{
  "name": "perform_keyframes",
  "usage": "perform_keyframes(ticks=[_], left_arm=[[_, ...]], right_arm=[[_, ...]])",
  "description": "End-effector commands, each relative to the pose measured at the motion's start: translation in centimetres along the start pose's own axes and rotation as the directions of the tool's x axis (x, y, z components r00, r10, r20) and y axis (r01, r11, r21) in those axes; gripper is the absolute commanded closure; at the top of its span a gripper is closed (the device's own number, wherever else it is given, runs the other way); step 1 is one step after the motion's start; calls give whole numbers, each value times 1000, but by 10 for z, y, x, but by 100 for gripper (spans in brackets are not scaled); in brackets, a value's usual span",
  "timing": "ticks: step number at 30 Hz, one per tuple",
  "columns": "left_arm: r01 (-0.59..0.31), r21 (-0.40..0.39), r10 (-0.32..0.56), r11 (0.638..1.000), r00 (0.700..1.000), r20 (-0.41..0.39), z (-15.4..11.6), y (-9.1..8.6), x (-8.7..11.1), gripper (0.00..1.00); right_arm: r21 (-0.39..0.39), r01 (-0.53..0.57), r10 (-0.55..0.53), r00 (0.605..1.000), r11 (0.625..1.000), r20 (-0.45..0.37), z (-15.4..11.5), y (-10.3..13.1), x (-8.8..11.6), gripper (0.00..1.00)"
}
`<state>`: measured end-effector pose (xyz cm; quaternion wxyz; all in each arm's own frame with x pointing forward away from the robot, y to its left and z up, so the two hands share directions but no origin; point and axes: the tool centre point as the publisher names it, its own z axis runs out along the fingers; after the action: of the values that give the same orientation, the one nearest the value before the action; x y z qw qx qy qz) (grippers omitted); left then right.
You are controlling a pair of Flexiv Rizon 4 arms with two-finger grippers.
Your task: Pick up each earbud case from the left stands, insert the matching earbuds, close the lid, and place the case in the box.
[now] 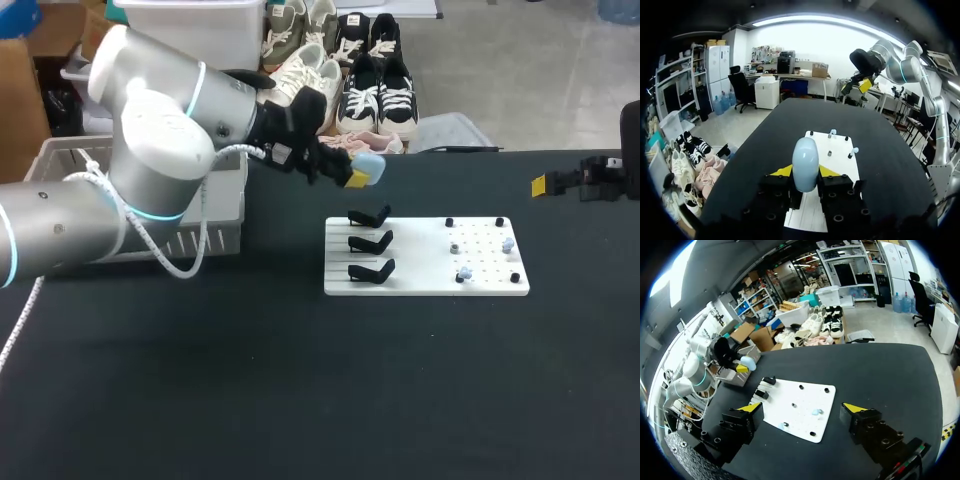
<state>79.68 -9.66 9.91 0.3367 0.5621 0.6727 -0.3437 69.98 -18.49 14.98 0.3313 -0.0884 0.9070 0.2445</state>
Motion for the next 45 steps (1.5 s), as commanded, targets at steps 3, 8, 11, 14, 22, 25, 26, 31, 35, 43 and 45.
perform_keyframes(ticks=[3, 8, 11, 14, 22, 25, 26, 31, 35, 43, 45], left_arm=[[16, -73, -15, 997, 1000, 17, -7, -24, -3, 100], [40, -101, -39, 994, 999, 16, -12, -33, -9, 100], [49, -103, -48, 994, 999, 17, -13, -38, -10, 100], [40, -102, -39, 994, 999, 8, -12, -40, -10, 100], [11, -95, -11, 995, 1000, 3, -16, -37, -16, 100], [8, -97, -8, 995, 1000, 4, -19, -35, -19, 100], [7, -98, -7, 995, 1000, 4, -19, -34, -20, 100], [-6, -99, 6, 995, 1000, 4, -22, -34, -25, 100], [-15, -97, 14, 995, 1000, -5, -17, -31, -26, 100], [-39, -77, 37, 996, 999, -20, -4, -36, -31, 100], [-43, -74, 42, 996, 999, -23, 0, -37, -31, 100]], right_arm=[[-13, 8, -8, 1000, 1000, -1, 1, 0, -1, 0], [-34, 45, -47, 998, 998, -49, 15, 12, -11, 0], [-52, 72, -75, 995, 996, -61, 25, 21, -18, 0], [-68, 101, -106, 991, 993, -78, 36, 33, -25, 0], [-120, 172, -187, 974, 978, -127, 65, 66, -36, 0], [-139, 185, -203, 970, 973, -131, 75, 76, -37, 0], [-143, 189, -209, 968, 972, -140, 78, 78, -38, 0], [-169, 201, -227, 962, 965, -150, 92, 87, -39, 0], [-188, 206, -236, 960, 960, -154, 100, 91, -40, 0], [-208, 220, -255, 953, 953, -162, 109, 102, -42, 0], [-214, 225, -262, 951, 951, -163, 110, 103, -42, 0]])
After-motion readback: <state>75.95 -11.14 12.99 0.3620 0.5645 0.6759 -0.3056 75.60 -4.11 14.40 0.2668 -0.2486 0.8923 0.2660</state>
